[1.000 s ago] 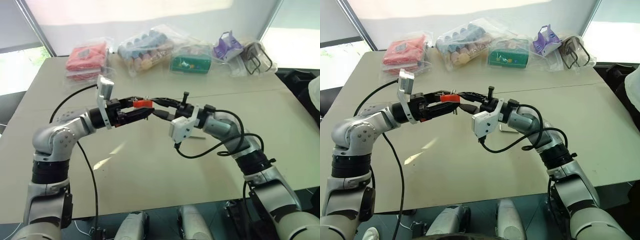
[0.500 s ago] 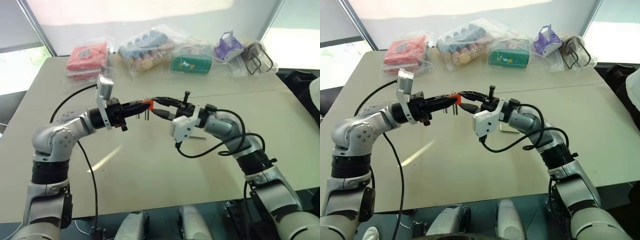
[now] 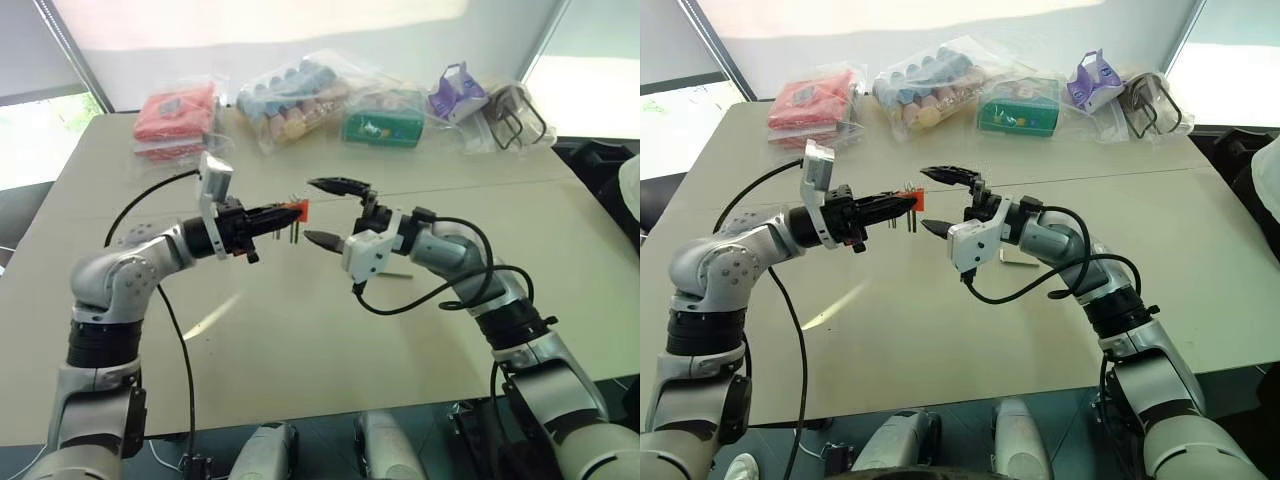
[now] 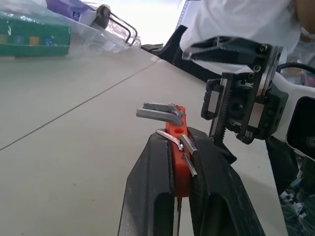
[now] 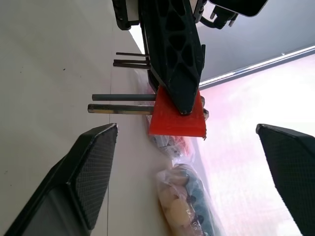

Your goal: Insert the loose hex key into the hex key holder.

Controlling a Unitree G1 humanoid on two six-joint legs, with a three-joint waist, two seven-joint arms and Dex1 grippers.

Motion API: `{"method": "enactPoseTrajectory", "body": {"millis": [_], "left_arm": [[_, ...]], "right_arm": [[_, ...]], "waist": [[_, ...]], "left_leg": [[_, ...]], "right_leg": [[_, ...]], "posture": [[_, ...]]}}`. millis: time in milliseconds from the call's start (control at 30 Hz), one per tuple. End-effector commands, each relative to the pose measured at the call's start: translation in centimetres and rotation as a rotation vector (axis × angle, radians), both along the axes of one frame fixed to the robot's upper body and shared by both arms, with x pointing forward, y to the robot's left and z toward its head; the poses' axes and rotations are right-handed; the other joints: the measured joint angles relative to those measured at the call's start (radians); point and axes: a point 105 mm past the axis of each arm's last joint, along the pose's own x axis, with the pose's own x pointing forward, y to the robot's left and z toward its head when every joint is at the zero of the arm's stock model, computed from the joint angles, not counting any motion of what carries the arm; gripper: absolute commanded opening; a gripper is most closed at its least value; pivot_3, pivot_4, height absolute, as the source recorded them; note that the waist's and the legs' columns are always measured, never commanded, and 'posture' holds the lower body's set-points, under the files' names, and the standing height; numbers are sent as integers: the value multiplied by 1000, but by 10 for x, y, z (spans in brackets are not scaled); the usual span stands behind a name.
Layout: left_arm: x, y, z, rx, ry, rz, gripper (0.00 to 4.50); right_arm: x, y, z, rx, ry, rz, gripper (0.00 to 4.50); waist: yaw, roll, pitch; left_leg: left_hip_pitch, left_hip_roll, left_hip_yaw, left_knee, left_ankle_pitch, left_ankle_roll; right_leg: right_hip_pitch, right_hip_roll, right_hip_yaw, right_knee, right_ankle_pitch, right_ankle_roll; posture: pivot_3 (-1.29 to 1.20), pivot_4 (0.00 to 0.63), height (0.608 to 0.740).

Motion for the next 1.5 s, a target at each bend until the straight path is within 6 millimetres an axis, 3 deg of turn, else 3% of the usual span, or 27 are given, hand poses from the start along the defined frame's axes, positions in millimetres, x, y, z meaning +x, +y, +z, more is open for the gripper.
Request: {"method": "enactPoseTrajectory", "body": {"millis": [33, 167, 267, 433, 867, 1100, 1133, 1200, 1400, 1433, 1500], "left_arm": [[-4, 1, 12, 13, -87, 9, 0], [-7, 1, 18, 1, -118, 20, 0], [-9, 0, 22, -16, -126, 23, 0], [-10, -2, 20, -19, -128, 29, 0], [-11, -4, 22, -27, -141, 40, 0], [-12, -4, 21, -22, -142, 43, 0], [-12, -4, 21, -21, -142, 44, 0], [-12, -5, 22, -22, -142, 45, 0], [-11, -5, 21, -21, -141, 49, 0], [-11, -5, 21, -21, -141, 51, 0], [-11, -3, 20, -21, -137, 56, 0]], "right_arm": [[0, -9, 10, 50, 118, -22, 4432], [8, -38, -5, 129, 531, -142, 4432], [-1, -67, -32, 63, 873, -266, 4432], [-7, -86, -56, 48, 1076, -427, 4432], [8, -113, -103, 77, 1197, -635, 4432], [7, -127, -117, 61, 1236, -699, 4432], [7, -128, -117, 61, 1239, -702, 3895], [7, -128, -117, 64, 1244, -705, 3226], [6, -127, -117, 74, 1256, -707, 279], [7, -127, -116, 84, 1258, -709, 43], [11, -126, -112, 128, 1245, -717, 43]], "waist": [[0, 0, 0], [6, 0, 0], [23, 0, 0], [28, 0, 0], [31, -1, 0], [31, -1, 0], [32, -1, 0], [33, -1, 0], [34, -1, 0], [34, -1, 0], [34, -1, 0]], "left_leg": [[0, 0, 0, 0, 0, 0], [0, 0, -1, 1, 0, 0], [0, 0, -1, 1, -1, 1], [0, 0, 0, 2, -1, 2], [0, 0, 1, 2, -1, 1], [0, 0, 0, 3, -1, 1], [1, 0, 0, 4, -1, 2], [1, 0, 0, 5, -1, 2], [1, 0, -1, 9, -2, 4], [1, 0, -1, 10, -2, 4], [1, 0, -1, 10, -2, 4]], "right_leg": [[0, 0, 0, 0, 0, 0], [2, 0, 0, -1, 0, 0], [2, -1, 0, -2, 0, 0], [3, -1, 0, -3, 0, 0], [3, -1, 0, -3, 0, 0], [4, -1, 0, -3, 0, 0], [5, -1, 0, -3, 0, 0], [6, -1, 0, -3, 0, 0], [8, -1, -1, -3, 0, 0], [9, -1, -1, -3, 0, 0], [9, -1, -1, -3, 0, 0]], "posture": [[0, 150, 740], [0, 150, 740], [0, 150, 740], [0, 150, 740], [0, 150, 740], [0, 150, 740], [0, 150, 740], [0, 150, 740], [0, 150, 740], [0, 150, 740], [0, 150, 740]]}}
